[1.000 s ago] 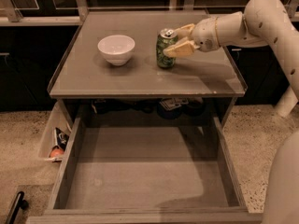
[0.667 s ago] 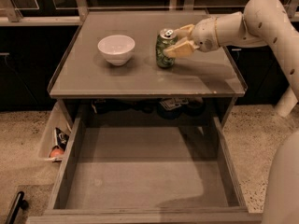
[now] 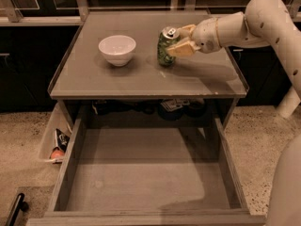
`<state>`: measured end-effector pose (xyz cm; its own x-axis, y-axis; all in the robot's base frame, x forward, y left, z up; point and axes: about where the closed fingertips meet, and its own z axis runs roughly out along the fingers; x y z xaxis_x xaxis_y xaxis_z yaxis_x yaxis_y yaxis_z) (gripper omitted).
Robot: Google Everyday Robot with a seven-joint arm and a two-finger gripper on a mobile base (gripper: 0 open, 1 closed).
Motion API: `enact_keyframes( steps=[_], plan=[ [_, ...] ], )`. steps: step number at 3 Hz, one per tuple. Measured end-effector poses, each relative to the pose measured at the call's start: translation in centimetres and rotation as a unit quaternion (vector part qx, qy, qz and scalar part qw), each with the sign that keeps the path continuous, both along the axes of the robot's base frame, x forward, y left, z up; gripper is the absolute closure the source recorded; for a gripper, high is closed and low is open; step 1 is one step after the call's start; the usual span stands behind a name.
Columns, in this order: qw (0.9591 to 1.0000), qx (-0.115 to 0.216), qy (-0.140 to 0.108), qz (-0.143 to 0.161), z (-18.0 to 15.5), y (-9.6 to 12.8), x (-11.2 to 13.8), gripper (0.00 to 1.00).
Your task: Place green can into top drawer
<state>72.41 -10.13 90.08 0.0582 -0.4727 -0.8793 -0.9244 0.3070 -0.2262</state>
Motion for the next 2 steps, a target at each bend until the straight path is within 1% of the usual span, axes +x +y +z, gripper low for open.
enact_keyframes(
  steps=[1,2],
  plan=[
    [0.9999,-0.006,-0.010,0.007,1.5,-1.0,-2.2,1.00],
    [0.9993,-0.012,-0.027,0.021,4.1,-2.5,-6.5,1.00]
  ],
)
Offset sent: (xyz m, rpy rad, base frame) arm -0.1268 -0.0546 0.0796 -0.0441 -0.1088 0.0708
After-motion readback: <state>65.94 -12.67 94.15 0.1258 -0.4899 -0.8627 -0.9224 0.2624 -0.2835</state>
